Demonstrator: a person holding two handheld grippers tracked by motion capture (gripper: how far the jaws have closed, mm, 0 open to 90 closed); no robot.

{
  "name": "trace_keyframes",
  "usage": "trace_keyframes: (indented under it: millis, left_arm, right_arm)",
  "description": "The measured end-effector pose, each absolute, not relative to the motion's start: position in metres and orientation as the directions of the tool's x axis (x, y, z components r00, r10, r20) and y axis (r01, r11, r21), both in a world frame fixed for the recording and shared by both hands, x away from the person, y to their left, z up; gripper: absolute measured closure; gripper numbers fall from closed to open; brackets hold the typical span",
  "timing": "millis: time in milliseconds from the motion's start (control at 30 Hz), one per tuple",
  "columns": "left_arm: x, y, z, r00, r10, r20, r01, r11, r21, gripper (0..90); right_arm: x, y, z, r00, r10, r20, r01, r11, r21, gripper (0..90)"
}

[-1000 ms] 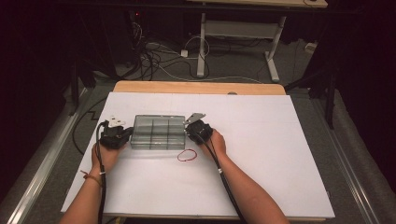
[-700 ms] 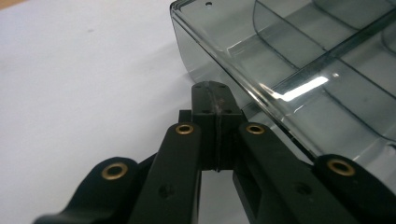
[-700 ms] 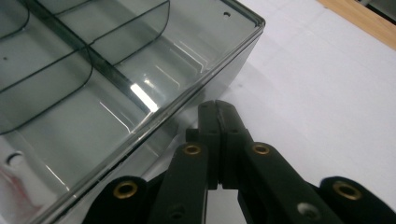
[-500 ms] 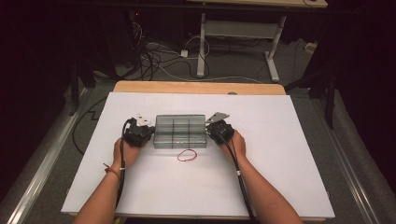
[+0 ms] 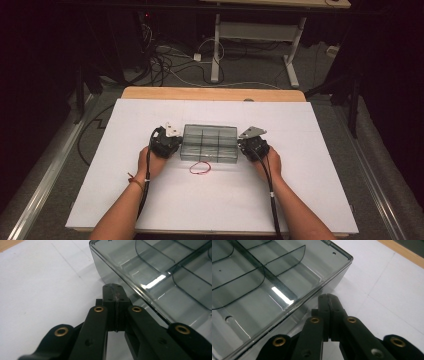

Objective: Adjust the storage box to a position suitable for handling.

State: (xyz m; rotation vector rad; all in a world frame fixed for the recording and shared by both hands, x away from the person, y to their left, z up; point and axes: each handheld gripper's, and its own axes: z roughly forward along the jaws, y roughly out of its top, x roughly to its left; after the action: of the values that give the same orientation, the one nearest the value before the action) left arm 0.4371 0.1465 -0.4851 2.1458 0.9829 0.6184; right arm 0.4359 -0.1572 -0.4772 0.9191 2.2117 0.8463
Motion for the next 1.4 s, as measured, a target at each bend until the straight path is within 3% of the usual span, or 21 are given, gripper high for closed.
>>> trace_keyframes:
  millis: [667, 800, 1267, 1400]
  left_arm:
    - [0.438, 0.133, -0.487, 0.62, 0.77, 0.147, 0.443, -0.499, 0.745, 87.4]
    - [0.437, 0.129, -0.489, 0.61, 0.77, 0.187, 0.435, -0.522, 0.734, 87.4]
    - [0.439, 0.127, -0.493, 0.6, 0.774, 0.202, 0.435, -0.527, 0.73, 87.4]
    - [0.437, 0.125, -0.492, 0.601, 0.76, 0.248, 0.418, -0.563, 0.713, 87.1]
  right_arm:
    - [0.435, -0.174, -0.482, -0.562, 0.788, -0.252, 0.396, 0.524, 0.754, 90.0]
    - [0.435, -0.177, -0.482, -0.581, 0.778, -0.241, 0.397, 0.528, 0.75, 90.0]
    - [0.433, -0.174, -0.484, -0.568, 0.777, -0.272, 0.386, 0.543, 0.745, 90.0]
    - [0.43, -0.176, -0.484, -0.569, 0.776, -0.274, 0.368, 0.538, 0.758, 90.0]
